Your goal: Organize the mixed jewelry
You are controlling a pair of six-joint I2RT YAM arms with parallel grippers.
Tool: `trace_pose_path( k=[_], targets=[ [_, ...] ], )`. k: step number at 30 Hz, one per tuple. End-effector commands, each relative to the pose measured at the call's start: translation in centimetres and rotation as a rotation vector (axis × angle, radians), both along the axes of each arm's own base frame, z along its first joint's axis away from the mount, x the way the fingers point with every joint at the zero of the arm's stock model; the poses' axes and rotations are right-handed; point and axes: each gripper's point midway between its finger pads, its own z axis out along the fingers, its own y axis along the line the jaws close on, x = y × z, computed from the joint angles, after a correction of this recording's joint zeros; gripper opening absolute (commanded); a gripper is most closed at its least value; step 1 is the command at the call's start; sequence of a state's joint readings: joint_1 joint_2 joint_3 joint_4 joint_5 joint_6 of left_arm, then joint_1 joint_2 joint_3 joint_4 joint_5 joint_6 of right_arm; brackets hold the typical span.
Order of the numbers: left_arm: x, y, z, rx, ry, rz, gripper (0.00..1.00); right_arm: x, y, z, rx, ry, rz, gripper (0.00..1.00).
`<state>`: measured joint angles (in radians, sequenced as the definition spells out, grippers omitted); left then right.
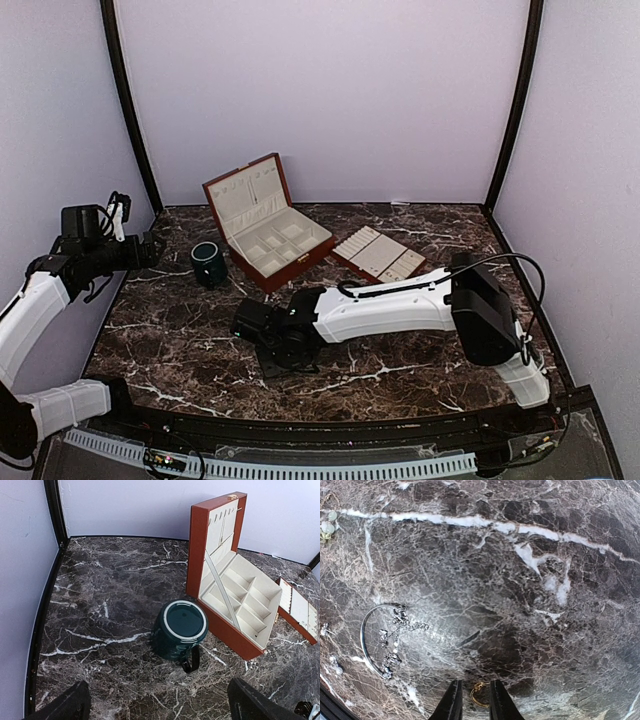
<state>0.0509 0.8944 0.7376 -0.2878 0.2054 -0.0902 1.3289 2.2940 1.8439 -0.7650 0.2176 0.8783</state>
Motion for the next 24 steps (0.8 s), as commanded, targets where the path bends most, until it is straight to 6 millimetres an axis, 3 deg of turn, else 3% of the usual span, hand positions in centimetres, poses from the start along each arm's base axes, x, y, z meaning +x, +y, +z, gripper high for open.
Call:
trace_pose_path(
  k=[1, 10, 14, 18, 24],
  targets=[
    [-0.3, -0.4, 1.0, -0.010, -0.024, -0.015, 0.98, -0.5, 0.6, -0.4, -0.001, 0.003, -0.005, 0.20],
    [-0.3, -0.4, 1.0, -0.012, -0.023, -0.016, 0.98, -0.6, 0.5, -1.3, -0.027, 0.010, -0.003, 0.16],
    [-0.3, -0.4, 0.9, -0.011, -0.019, -0.014, 0.98, -0.4, 0.4, -1.1, -0.044, -0.001, -0.012, 0.08],
    [-0.2, -0.3, 0.7, -0.008, -0.013, -0.011, 0.98, 0.1, 0.1, -0.4, -0.043, -0.024, -0.023, 0.00],
    [-0.2, -0.3, 0.7, -0.005, -0.014, -0.015, 0.98, 1.0, 0.0, 2.0, 0.015, -0.073, -0.018, 0.00]
  ],
)
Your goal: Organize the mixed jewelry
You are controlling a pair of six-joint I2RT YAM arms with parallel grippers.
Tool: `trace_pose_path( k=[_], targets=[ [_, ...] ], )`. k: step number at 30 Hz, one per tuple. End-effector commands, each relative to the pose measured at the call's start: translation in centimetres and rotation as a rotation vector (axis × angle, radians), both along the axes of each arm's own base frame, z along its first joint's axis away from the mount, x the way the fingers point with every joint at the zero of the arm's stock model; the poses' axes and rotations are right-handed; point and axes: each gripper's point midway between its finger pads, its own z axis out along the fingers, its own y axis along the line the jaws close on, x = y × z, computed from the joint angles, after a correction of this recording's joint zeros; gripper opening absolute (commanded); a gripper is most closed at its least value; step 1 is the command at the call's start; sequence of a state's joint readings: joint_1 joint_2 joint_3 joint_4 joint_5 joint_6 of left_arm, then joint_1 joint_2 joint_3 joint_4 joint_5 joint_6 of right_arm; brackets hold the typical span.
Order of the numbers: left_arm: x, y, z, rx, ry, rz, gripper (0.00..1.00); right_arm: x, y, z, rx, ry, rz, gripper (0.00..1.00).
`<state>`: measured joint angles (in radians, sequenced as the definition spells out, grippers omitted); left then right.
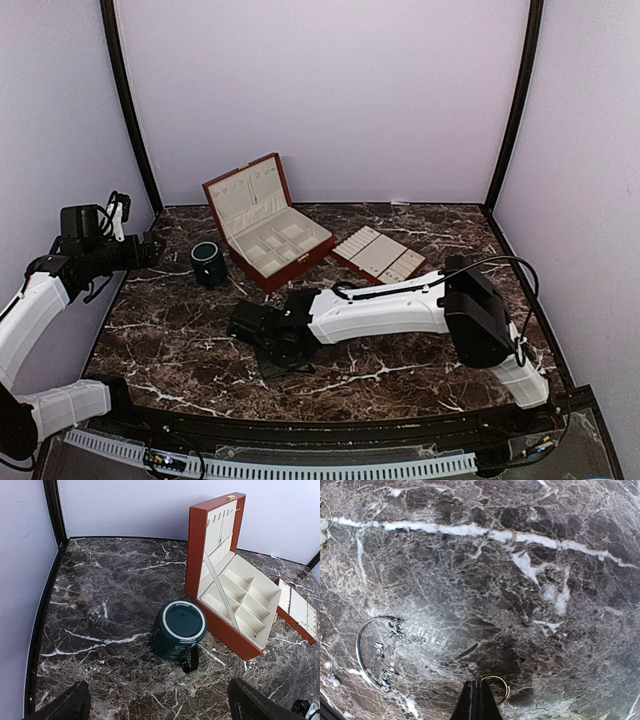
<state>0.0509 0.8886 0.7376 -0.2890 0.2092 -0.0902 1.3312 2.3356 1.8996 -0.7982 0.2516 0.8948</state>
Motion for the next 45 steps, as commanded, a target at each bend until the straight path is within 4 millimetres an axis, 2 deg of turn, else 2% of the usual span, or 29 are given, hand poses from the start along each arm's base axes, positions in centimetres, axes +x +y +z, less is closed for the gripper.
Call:
trace_pose_path(
  k=[1, 3, 4, 6, 8, 12, 16, 18, 21, 23, 25, 27, 30, 31, 32, 33, 38, 45],
  targets=[
    [-0.2, -0.3, 0.6, -0.002, -0.014, -0.013, 0.98, 0.8, -0.3, 3.1, 0.061, -0.053, 0.011, 0.00],
    [-0.3, -0.7, 1.0, -0.005, -0.033, -0.039, 0.98, 1.3, -0.5, 4.3, 0.106, -0.057, 0.022, 0.00],
    [-0.4, -1.1, 1.1, -0.011, -0.045, -0.060, 0.98, 1.8, -0.7, 5.6, 0.146, -0.066, 0.025, 0.00],
    [-0.6, -2.3, 1.5, -0.027, -0.068, -0.121, 0.97, 2.2, -1.3, 6.5, 0.199, -0.067, 0.041, 0.00],
    [-1.0, -3.9, 1.9, -0.039, -0.098, -0.198, 0.95, 2.5, -1.0, 8.3, 0.317, -0.068, 0.079, 0.00],
    [-2.7, -9.2, 3.9, -0.090, -0.196, -0.420, 0.92, 2.4, -0.9, 12.1, 0.571, 0.004, 0.184, 0.00],
    [-6.4, -15.7, 6.2, -0.117, -0.350, -0.718, 0.91, 2.6, -2.2, 15.9, 0.718, 0.045, 0.277, 0.00],
    [-8.1, -18.2, 6.3, -0.124, -0.389, -0.841, 0.89, 2.2, -2.9, 18.0, 0.787, 0.062, 0.337, 0.00],
    [-10.0, -21.0, 5.3, -0.115, -0.388, -0.984, 0.87, 1.0, -4.1, 21.0, 0.880, 0.090, 0.429, 0.00],
    [-11.1, -23.0, 4.6, -0.092, -0.386, -1.072, 0.84, 1.3, -4.8, 21.6, 0.899, 0.086, 0.435, 0.00],
    [-12.2, -25.0, 4.3, -0.061, -0.395, -1.150, 0.79, 1.6, -5.8, 23.4, 0.933, 0.046, 0.434, 0.00],
    [-12.7, -26.7, 3.6, -0.024, -0.390, -1.204, 0.78, 1.8, -6.2, 24.0, 0.947, 0.029, 0.432, 0.00],
    [-13.2, -28.7, 3.5, 0.004, -0.405, -1.267, 0.76, 1.8, -6.5, 24.7, 0.963, 0.012, 0.437, 0.00],
    [-13.2, -29.2, 3.6, 0.009, -0.414, -1.278, 0.76, -2.1, -6.7, 25.7, 1.030, 0.177, 0.593, 0.00],
    [-13.4, -29.7, 3.7, 0.012, -0.425, -1.293, 0.76, -3.2, -6.9, 26.1, 1.050, 0.229, 0.638, 0.00],
    [-13.5, -30.2, 3.9, 0.018, -0.443, -1.308, 0.76, -3.5, -7.0, 26.4, 1.062, 0.239, 0.651, 0.00],
    [-13.7, -31.6, 4.1, 0.052, -0.472, -1.353, 0.74, -3.9, -7.0, 26.7, 1.078, 0.270, 0.666, 0.00],
    [-14.7, -32.1, 4.3, 0.021, -0.486, -1.405, 0.61, -4.1, -6.8, 26.4, 1.080, 0.301, 0.667, 0.00]
  ],
)
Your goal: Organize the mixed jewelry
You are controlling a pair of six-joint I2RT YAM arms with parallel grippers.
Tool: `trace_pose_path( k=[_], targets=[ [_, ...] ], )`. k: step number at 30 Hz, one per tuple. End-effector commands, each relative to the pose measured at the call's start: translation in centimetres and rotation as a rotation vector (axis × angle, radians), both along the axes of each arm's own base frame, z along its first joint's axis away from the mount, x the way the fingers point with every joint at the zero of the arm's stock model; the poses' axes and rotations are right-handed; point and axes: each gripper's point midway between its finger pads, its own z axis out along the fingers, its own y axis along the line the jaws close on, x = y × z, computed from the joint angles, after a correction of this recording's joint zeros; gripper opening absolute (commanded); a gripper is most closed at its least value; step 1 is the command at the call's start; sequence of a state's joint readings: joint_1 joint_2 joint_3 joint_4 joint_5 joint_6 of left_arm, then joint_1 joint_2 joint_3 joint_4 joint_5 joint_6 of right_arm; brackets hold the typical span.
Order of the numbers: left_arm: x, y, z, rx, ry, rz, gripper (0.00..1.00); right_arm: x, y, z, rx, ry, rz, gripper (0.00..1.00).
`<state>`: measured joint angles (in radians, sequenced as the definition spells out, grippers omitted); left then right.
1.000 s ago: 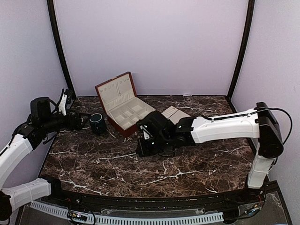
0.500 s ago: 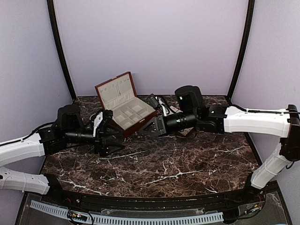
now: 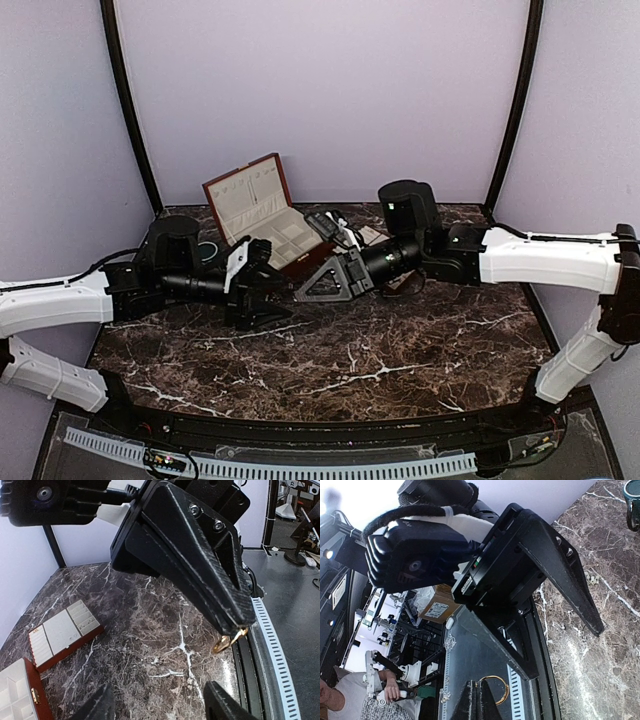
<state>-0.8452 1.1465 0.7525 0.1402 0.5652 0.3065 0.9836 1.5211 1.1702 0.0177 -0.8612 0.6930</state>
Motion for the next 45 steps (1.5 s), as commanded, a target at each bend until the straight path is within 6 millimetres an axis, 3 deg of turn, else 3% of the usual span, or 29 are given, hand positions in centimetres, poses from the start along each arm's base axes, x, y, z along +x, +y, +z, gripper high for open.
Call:
trace_pose_path(
  k=[1, 5, 18, 37, 44, 45],
  targets=[
    [-0.9, -0.7, 2.2, -0.059, -0.048, -0.065, 0.57, -0.5, 0.0, 0.3, 0.029, 0.010, 0.041, 0.00],
    [-1.6, -1.1, 2.4, -0.064, -0.031, -0.102, 0.49, -0.5, 0.1, -0.2, 0.012, 0.017, 0.044, 0.00],
    [-2.8, -1.5, 3.4, -0.105, -0.003, -0.162, 0.40, -0.1, 0.4, -0.8, -0.014, 0.017, 0.039, 0.00],
    [-4.3, -1.7, 2.8, -0.113, 0.047, -0.235, 0.00, 0.4, 0.5, -1.5, -0.047, 0.008, 0.010, 0.00],
    [-3.9, -1.8, 2.4, -0.101, 0.093, -0.202, 0.00, 1.0, 0.4, -0.9, -0.033, -0.018, -0.011, 0.00],
    [-3.7, -1.8, 2.4, -0.100, 0.100, -0.189, 0.00, 1.1, 0.3, -0.7, -0.028, -0.025, -0.020, 0.05]
  ],
)
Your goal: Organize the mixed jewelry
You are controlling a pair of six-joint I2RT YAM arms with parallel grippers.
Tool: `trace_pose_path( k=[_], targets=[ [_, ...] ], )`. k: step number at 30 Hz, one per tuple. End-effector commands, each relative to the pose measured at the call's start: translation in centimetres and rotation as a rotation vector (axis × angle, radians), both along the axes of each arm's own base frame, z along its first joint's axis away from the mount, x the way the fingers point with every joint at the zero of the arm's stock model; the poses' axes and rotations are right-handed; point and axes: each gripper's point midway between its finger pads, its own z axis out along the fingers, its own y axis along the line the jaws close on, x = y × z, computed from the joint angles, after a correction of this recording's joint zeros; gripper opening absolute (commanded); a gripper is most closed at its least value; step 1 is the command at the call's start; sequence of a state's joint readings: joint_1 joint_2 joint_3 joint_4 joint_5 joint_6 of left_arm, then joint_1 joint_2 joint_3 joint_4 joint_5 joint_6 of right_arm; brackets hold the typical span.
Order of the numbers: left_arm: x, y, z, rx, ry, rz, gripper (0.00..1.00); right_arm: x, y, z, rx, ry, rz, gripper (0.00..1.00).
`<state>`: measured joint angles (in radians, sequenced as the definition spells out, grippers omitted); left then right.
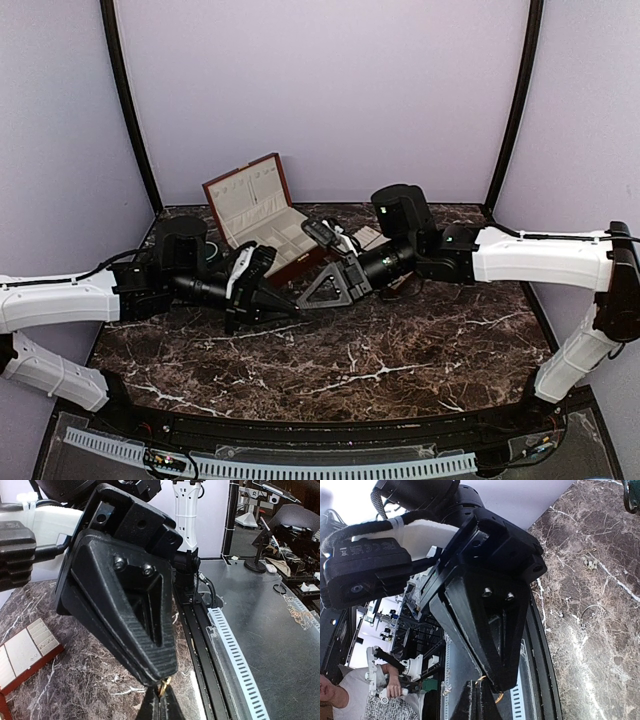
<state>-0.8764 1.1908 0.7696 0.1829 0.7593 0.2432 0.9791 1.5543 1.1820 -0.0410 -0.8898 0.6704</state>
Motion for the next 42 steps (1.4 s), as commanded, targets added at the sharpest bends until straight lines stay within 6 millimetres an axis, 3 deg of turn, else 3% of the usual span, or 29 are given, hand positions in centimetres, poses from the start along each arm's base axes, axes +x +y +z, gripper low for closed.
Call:
trace_pose_path(
  k=[1, 2, 4, 6, 8, 12, 15, 19, 23, 26, 36, 42],
  targets=[
    [0.2, -0.2, 1.7, -0.043, 0.010, 0.031, 0.00, 1.5, 0.2, 1.1, 0.028, -0.068, -0.058, 0.12],
    [0.6, -0.2, 1.8, -0.044, 0.018, 0.057, 0.00, 1.7, 0.0, 1.4, 0.032, -0.078, -0.072, 0.17],
    [1.2, -0.2, 2.0, -0.041, 0.051, 0.097, 0.00, 2.7, -0.5, 1.6, 0.028, -0.101, -0.130, 0.40],
    [2.0, -0.1, 1.8, -0.034, 0.088, 0.155, 0.00, 4.2, -1.5, 2.0, 0.023, -0.122, -0.206, 0.52],
    [2.5, 0.1, 1.4, -0.021, 0.119, 0.203, 0.00, 5.9, -2.9, 2.4, 0.017, -0.149, -0.302, 0.61],
    [4.4, 0.9, 0.2, 0.035, 0.163, 0.317, 0.00, 10.7, -7.4, 1.0, -0.124, -0.198, -0.604, 0.71],
    [6.3, 1.9, 0.5, 0.024, 0.249, 0.370, 0.00, 14.4, -12.3, -2.6, -0.351, -0.172, -0.852, 0.70],
    [8.7, 3.5, 1.0, -0.009, 0.337, 0.389, 0.00, 16.7, -18.3, -6.9, -0.584, -0.124, -1.068, 0.67],
    [10.8, 4.7, 0.4, 0.019, 0.368, 0.413, 0.00, 18.2, -22.4, -9.8, -0.729, -0.087, -1.196, 0.68],
    [11.2, 5.4, 0.3, -0.003, 0.381, 0.380, 0.00, 19.2, -24.8, -11.4, -0.822, -0.099, -1.283, 0.67],
    [11.1, 6.2, 0.7, -0.007, 0.328, 0.395, 0.00, 22.9, -26.4, -17.8, -1.011, -0.096, -1.298, 0.57],
    [11.2, 6.3, 0.7, -0.002, 0.313, 0.401, 0.00, 25.3, -24.8, -19.5, -0.995, -0.078, -1.260, 0.49]
  ],
)
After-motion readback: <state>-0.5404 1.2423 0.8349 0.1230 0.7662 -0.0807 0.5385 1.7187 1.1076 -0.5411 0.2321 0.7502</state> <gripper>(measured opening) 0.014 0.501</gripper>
